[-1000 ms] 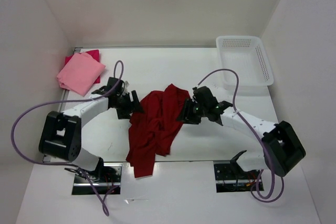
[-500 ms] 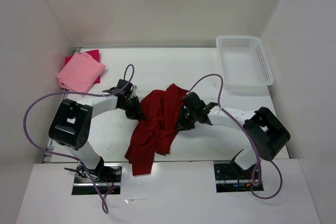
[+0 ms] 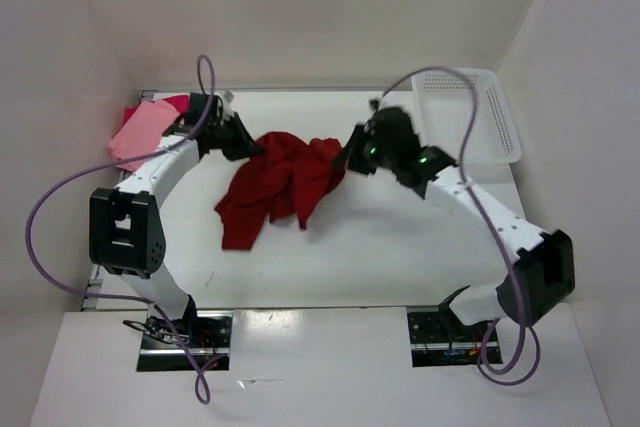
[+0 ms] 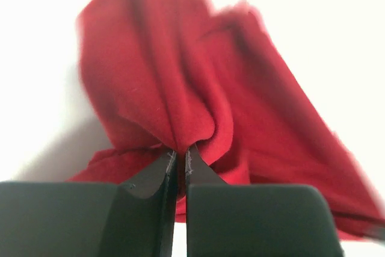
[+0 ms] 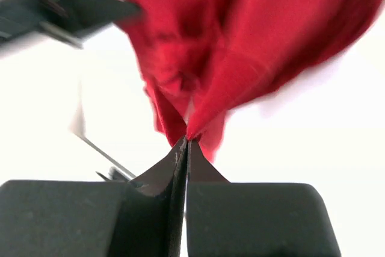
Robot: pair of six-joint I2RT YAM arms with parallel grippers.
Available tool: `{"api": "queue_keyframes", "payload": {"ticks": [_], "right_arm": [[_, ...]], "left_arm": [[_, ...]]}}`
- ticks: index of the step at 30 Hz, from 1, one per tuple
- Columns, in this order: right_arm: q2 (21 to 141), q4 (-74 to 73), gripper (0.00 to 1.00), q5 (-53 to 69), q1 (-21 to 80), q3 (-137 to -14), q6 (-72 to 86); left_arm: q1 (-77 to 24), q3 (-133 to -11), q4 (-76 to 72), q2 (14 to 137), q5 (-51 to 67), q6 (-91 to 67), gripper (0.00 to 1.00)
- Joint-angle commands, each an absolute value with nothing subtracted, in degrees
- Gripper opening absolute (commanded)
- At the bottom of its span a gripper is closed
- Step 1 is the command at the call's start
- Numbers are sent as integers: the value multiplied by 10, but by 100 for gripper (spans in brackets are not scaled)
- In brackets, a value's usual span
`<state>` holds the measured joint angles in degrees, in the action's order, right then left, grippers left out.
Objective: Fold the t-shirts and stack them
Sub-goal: Flatten out the tshirt
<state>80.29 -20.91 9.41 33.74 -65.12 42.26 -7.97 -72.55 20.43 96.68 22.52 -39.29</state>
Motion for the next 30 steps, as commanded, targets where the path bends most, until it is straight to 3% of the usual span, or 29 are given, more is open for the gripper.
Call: {"api": "queue_keyframes", "payload": {"ticks": [1,7,14,21,26,30], "right_arm": [[734,-242,0,132,283,-788,376],[675,-292,0,213,255,-946,339],[560,-310,0,335,155,-927,344],[549,-252,0,346,155,-742,380],[578,-182,0,324,127,-536,390],[622,-170,0,290,122,-507,377]], "left_arm": [[-40,-821,213,950,267,-390,5],[38,-906,193,903,372,-435,5],[119,-935,178,865,460,-472,12],[120,-876,178,848,463,-446,15],[64,-905,233,974,419,-360,23],[31,-975,257,1125,352,-345,29]]}}
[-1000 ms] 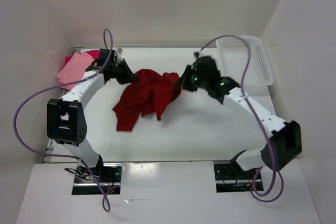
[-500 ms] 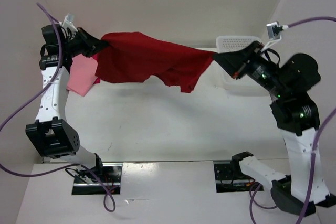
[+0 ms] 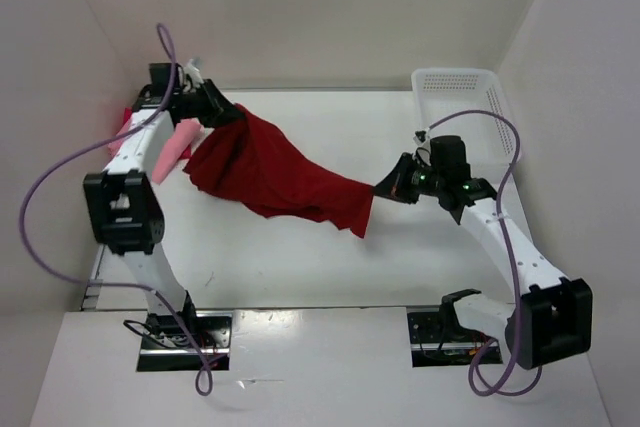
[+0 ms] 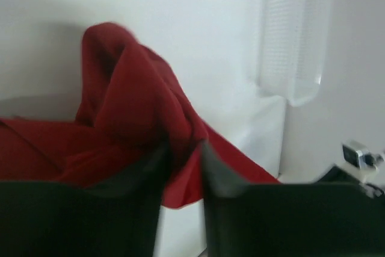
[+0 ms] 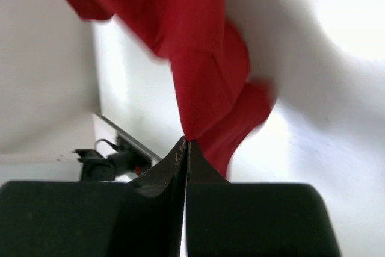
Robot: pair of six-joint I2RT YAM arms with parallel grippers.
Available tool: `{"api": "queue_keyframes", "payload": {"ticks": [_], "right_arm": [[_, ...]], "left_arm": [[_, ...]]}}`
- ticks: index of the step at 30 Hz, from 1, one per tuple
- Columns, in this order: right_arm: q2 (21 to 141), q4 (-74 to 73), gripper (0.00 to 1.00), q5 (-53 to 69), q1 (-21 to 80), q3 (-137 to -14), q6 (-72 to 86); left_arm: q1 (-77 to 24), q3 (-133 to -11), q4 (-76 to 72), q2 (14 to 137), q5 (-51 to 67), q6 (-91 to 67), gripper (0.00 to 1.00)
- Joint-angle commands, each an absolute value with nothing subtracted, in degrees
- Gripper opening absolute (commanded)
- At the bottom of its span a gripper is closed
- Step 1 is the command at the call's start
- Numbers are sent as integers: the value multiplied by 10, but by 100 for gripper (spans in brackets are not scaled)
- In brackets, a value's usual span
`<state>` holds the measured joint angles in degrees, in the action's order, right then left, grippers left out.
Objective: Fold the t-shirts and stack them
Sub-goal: Flatten out the tshirt
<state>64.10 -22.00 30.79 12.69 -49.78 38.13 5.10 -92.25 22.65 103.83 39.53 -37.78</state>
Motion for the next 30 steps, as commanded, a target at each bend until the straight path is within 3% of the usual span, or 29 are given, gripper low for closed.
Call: {"api": "queue_keyframes", "payload": {"ticks": [1,7,10,13,18,26,28,30], "right_arm": [[628,-170,0,279,122,-524,377],[628,-228,0,182,116,-525,372],[628,-215,0,182,111,-479,395],[617,-193,0,199,111,-455,403],[617,-187,0,210,111,-450,397],[624,-170,0,247,105,-450,386],[624,-170,0,252,105,-450,386],[618,-170,0,252,105,-444,386]], "left_arm": [[24,-995,263,1141,352,-345,41],[-18,-1084,309,1142,266,-323,80],[-5,-982,286,1065,236,-312,100],[10,-812,252,959,188,-305,100],[22,-629,220,838,104,-325,88],[28,-652,193,951,99,-325,96],[28,-670,181,1002,108,-325,91],[28,-690,171,1029,121,-334,77]]}}
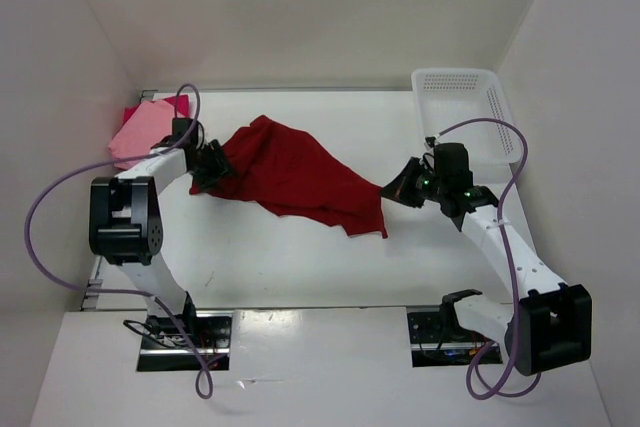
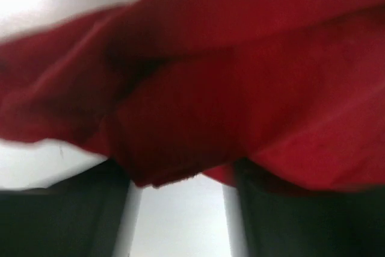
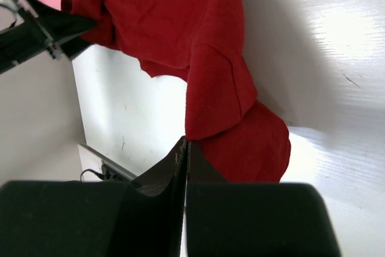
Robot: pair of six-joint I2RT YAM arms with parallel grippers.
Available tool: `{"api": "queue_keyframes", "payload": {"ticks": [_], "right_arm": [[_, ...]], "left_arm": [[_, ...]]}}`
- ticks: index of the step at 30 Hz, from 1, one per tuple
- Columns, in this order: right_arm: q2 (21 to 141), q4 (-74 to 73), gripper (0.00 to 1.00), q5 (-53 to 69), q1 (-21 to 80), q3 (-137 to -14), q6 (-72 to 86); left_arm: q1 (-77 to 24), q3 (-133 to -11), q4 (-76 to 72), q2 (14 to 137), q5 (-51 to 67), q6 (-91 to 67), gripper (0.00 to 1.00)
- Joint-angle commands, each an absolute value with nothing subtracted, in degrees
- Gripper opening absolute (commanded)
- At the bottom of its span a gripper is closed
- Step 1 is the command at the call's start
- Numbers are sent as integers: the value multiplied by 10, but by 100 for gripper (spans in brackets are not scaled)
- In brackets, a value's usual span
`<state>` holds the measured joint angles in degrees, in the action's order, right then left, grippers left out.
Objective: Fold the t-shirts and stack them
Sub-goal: Flatten out the tshirt
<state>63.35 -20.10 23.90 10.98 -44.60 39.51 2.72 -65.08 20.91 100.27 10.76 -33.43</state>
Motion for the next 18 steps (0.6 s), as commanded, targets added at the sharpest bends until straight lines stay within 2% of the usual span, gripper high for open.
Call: {"api": "queue_keyframes", "payload": {"ticks": [1,2,4,5,7,13,18], "right_arm": [[618,-170,0,252,105,-444,386],[618,-170,0,252,105,-444,386],[613,-175,0,258,105,-439,386],[613,-175,0,258,105,-439,386],[607,-175,0,258,105,-432,386],[568,-220,0,241,105,-427,365],[553,-243,0,236,100,-446,359]], "left_arm": [[28,-695,171,1029,121,-341,51],[28,-695,171,1023,130,-347,40],[28,-695,165,981,130,-359,28],[22,-703,170,966,130,-359,18],[22,-716,206,917,130,-359,9],[22,-747,339,744,143,-366,7],[22,-823,443,723,166,-355,7]]}}
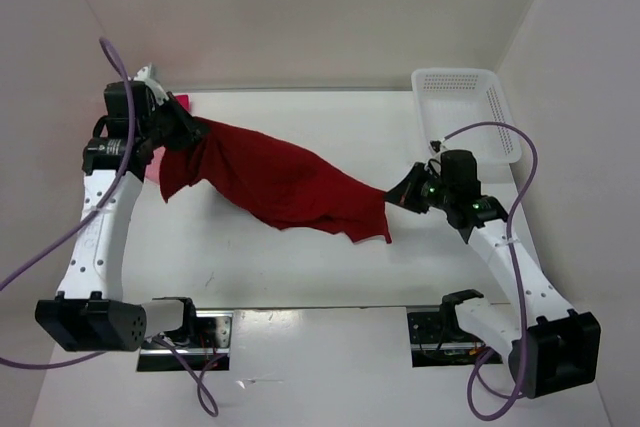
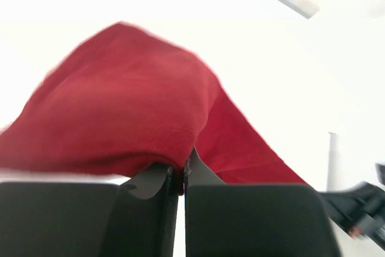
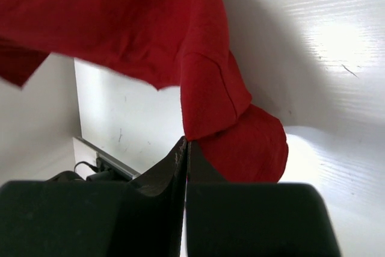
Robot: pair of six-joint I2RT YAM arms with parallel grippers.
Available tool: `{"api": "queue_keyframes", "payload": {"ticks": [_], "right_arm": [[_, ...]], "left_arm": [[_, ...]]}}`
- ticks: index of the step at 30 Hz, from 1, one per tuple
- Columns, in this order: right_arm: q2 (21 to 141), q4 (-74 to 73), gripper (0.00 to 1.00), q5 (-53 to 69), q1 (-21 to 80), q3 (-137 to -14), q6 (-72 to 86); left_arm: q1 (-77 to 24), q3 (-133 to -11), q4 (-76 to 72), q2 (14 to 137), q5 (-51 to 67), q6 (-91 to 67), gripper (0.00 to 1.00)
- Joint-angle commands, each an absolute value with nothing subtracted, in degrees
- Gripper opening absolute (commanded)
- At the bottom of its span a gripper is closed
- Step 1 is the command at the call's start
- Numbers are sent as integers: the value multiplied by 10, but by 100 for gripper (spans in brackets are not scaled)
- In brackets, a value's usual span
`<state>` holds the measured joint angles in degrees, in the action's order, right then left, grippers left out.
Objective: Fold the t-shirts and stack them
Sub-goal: Flatten out the tshirt
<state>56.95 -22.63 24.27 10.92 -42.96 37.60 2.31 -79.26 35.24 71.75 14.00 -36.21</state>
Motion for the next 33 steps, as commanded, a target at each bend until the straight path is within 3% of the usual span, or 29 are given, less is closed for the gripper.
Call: {"api": "queue_keyframes", "payload": {"ticks": [1,6,11,15,20,23,27,33], "right_arm": [[548,-243,0,230,100,-446,359],[556,-249,0,217,100,-458,354],[610,-229,0,205,90,-465,348],[648,-207,0,200,90,-490,343],[671,-201,0,200,84,-542,343],[671,-191,0,217,84,-575,355],[637,-215,0,237,84,-628,361],[533,-320,0,256,84,-655,324]], "left_arm": [[22,-853,468,723,166,-350,7],[30,-843,451,766,217,-345,10],[42,-812,341,938,217,-332,11],[54,-980,362,1174,255,-321,10],[30,-1312,437,1271,317,-341,10],[23,-1257,353,1211,404,-407,10],[17,-1204,342,1084,424,-400,10],[98,-973,300,895,488,-387,10]]}}
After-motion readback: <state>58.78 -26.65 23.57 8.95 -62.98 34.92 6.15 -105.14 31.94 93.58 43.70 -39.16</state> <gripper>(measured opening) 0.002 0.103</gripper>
